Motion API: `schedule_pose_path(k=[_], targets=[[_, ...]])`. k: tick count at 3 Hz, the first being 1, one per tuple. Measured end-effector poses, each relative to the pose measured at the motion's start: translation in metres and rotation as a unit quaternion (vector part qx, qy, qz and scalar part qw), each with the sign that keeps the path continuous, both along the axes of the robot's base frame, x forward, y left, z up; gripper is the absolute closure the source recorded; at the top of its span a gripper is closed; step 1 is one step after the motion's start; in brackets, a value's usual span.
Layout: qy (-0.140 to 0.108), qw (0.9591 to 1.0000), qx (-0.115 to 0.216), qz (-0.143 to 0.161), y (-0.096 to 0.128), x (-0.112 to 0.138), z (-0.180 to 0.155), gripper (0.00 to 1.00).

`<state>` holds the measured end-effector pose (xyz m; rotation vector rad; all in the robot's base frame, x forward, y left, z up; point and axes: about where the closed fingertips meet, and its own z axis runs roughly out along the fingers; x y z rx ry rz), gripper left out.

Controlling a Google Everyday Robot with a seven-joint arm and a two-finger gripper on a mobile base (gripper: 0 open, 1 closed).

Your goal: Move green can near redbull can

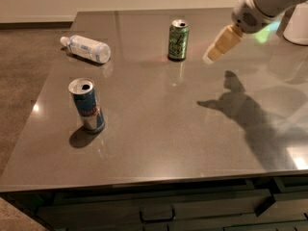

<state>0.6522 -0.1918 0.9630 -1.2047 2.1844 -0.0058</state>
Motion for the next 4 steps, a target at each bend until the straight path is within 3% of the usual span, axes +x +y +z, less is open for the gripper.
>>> schedule_pose_path(k=[2,4], targets=[[0.019,0.9965,0.041,-0.070,0.008,0.064,-0.025,0.00],[0.011,0.9892,0.106,-0.101,0.036,0.105,-0.035,0.00]])
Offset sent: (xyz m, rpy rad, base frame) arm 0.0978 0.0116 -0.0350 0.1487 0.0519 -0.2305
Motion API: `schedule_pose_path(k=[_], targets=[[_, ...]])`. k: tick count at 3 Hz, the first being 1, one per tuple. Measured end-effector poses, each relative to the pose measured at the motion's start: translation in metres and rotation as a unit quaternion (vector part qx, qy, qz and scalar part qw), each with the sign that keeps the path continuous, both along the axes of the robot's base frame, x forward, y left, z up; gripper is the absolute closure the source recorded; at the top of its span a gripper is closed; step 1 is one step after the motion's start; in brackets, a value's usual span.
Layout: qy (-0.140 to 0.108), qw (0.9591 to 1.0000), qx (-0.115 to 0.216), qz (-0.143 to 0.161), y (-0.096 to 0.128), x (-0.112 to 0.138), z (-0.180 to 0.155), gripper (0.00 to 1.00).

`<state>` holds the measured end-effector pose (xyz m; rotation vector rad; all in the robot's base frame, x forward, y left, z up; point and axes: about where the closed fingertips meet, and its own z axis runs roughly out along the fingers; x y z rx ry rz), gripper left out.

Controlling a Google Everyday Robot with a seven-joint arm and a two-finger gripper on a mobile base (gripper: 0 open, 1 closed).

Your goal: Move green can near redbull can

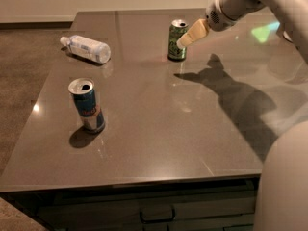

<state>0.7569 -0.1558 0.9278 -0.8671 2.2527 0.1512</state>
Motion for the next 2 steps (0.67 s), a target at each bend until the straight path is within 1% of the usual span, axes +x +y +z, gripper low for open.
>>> schedule_pose_path(k=[1,2], targets=[[0.001,0.9997,0.021,-0.007,0.014,0.019,-0.002,0.00],[0.005,0.9994,0.035,-0.006,0.028,0.031,-0.006,0.00]])
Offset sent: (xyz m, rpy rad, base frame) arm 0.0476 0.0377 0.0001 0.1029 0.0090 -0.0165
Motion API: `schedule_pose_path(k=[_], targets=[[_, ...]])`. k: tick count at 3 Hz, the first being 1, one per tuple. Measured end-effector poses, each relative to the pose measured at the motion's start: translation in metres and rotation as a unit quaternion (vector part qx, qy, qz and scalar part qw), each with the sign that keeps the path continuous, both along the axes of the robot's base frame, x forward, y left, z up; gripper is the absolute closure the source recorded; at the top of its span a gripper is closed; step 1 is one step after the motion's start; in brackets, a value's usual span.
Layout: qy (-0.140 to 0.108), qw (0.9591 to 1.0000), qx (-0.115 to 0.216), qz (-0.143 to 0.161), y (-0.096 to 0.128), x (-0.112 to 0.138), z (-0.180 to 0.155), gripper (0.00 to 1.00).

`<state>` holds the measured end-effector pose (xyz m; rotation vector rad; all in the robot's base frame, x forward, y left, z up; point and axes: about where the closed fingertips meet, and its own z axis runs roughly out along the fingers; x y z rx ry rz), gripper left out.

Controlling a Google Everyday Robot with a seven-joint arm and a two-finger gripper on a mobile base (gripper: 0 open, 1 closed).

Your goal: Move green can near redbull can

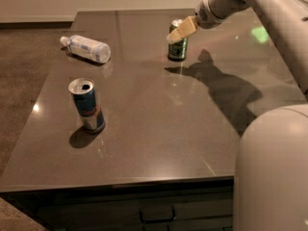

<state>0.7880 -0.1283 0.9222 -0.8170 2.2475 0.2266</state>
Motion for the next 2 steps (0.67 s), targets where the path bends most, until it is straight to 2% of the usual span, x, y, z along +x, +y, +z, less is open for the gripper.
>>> schedule_pose_path(k=[1,2], targets=[[0.004,0.9999,0.010,0.003,0.0094,0.0073,-0.0034,0.00],[0.009,0.9998,0.015,0.011,0.0181,0.0110,-0.0075,0.16]])
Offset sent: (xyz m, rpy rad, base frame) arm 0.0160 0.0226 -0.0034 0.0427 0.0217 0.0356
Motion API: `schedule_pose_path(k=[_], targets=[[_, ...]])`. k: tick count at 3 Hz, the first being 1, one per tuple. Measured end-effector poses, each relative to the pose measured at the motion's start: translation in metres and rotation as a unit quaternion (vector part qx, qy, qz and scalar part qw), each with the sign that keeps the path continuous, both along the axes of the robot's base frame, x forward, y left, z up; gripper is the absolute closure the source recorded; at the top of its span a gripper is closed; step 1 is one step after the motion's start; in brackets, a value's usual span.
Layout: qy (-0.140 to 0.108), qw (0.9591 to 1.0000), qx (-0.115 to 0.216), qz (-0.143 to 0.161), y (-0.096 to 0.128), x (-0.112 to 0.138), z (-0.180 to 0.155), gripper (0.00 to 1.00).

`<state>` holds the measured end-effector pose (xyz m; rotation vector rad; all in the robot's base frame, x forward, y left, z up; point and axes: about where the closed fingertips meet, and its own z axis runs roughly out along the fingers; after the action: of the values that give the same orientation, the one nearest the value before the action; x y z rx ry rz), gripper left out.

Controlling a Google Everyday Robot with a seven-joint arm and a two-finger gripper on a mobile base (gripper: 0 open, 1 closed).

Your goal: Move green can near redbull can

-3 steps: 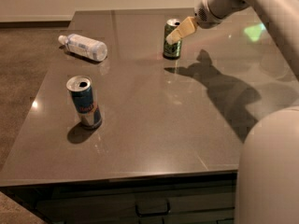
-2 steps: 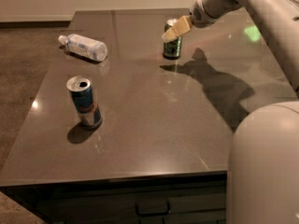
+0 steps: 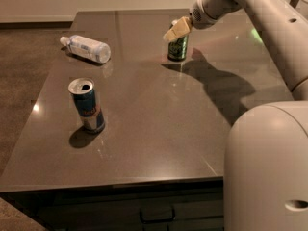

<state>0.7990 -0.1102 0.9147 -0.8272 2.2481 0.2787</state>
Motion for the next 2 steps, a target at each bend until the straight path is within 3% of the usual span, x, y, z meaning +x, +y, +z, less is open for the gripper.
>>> schedule_pose_path(k=[2], targets=[[0.007,0.9996,0.012,0.023,0.0080,-0.0011,-0.0029,0.62]])
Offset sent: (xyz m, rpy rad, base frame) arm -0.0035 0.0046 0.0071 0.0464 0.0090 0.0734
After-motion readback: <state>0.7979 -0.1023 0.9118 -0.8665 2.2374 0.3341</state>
